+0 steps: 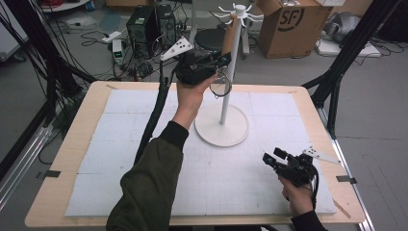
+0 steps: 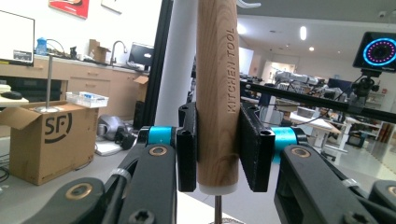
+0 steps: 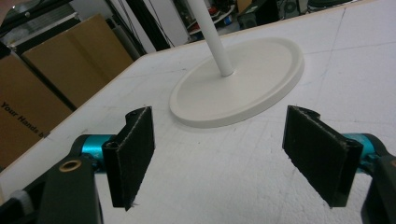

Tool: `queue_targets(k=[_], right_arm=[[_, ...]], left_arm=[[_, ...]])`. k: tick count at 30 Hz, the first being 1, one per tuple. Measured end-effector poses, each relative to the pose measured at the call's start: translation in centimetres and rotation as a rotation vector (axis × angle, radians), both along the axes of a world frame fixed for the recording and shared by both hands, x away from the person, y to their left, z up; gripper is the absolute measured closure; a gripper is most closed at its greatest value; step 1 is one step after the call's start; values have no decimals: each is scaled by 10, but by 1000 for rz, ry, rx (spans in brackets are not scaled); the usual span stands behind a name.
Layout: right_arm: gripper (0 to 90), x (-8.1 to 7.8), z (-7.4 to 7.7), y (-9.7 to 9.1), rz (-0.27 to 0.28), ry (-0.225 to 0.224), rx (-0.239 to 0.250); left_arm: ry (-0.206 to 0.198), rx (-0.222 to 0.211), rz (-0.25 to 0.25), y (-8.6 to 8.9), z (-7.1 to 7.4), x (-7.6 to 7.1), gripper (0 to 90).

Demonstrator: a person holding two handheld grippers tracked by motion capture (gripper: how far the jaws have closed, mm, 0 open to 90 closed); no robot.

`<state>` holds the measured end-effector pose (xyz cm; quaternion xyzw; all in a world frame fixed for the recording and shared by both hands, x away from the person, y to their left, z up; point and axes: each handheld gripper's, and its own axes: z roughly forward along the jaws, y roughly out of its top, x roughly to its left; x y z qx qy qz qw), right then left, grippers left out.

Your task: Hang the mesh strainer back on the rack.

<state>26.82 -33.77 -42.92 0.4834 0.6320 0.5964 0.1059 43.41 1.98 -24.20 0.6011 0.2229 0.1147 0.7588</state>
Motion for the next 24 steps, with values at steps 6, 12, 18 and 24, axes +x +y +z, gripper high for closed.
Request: queue_targets(k=[6, 12, 18, 24], right_arm=[[244, 0, 0, -1, 0, -1, -2], [244, -1, -1, -3, -4, 3, 4], [245, -1, -1, -3, -4, 5, 8], [246, -2, 0, -3, 0, 11, 10]], left_arm=[[-39, 8, 31, -2, -6, -7, 707], [-46, 21, 37, -5, -9, -7, 701], [-7, 65, 73, -4, -14, -2, 642], [-15, 42, 70, -1, -11, -4, 533]])
